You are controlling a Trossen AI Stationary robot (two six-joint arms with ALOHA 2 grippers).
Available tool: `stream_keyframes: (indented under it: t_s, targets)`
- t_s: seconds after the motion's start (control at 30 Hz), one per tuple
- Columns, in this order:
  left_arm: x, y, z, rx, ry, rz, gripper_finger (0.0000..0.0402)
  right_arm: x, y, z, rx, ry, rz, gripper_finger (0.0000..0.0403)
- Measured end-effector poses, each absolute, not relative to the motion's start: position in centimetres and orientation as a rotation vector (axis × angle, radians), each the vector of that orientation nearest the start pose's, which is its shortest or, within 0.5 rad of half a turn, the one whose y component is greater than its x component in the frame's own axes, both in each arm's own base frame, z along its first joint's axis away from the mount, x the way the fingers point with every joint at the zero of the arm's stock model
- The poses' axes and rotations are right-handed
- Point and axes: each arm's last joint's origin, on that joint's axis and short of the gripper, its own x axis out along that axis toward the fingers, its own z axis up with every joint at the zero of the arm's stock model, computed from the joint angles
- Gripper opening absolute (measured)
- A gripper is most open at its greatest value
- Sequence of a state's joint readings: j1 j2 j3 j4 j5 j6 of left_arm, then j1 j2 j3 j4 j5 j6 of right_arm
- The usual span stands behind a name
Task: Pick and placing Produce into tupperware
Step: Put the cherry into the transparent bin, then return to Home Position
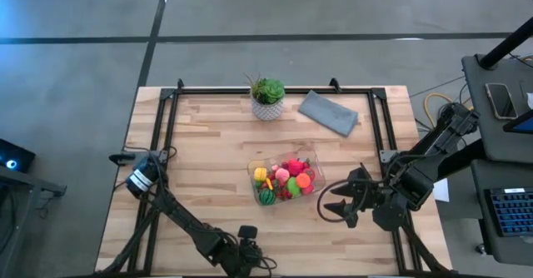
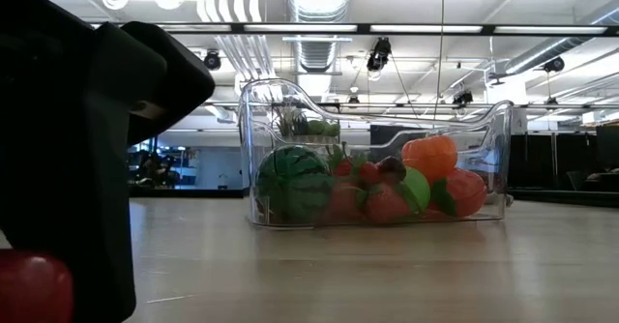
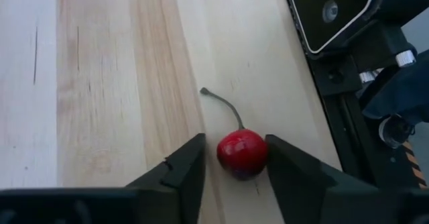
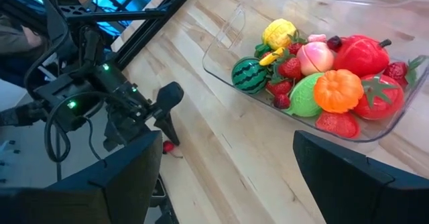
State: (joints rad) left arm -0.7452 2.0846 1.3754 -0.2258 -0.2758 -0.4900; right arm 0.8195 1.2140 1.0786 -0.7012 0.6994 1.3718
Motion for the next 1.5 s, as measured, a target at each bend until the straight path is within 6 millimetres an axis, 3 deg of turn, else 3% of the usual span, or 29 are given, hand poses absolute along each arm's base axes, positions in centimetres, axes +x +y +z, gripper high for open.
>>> stream_keyframes:
  t_s: [0.37,0.53,0.63,0.8,0.9,1.07,1.17,1.27,1.5]
  targets:
    - [32.9,-27.8,15.3,-0.013,0.871,-0.207,0.0088,17.6,16.1,31.0,0.754,0.547,-0.307,0.0327]
    - [33.3,-26.3,17.6,-0.006,0.835,-0.191,0.0086,17.7,16.2,31.0,0.73,0.546,-0.299,0.0327]
    - [33.2,-24.8,20.0,0.069,0.79,-0.15,0.0086,17.7,16.2,31.3,0.72,0.54,-0.293,0.0327]
    - [33.3,-20.6,25.5,0.155,0.642,0.041,0.0086,17.8,16.1,31.9,0.676,0.502,-0.293,0.0327]
    - [34.0,-17.0,27.8,0.141,0.595,0.122,0.0086,17.9,16.0,32.3,0.634,0.473,-0.301,0.0327]
    - [35.6,-10.9,28.2,0.076,0.643,0.262,0.0087,18.1,15.5,32.9,0.58,0.461,-0.298,0.0327]
    - [36.5,-8.0,27.6,-0.087,0.687,0.28,0.0105,18.0,15.2,33.4,0.563,0.455,-0.286,0.0327]
    - [37.1,-6.3,26.9,-0.214,0.718,0.281,0.0139,17.7,15.0,33.9,0.565,0.447,-0.273,0.0327]
    - [37.5,-5.9,27.1,-0.237,0.71,0.272,0.0239,16.9,14.2,34.9,0.56,0.43,-0.241,0.0327]
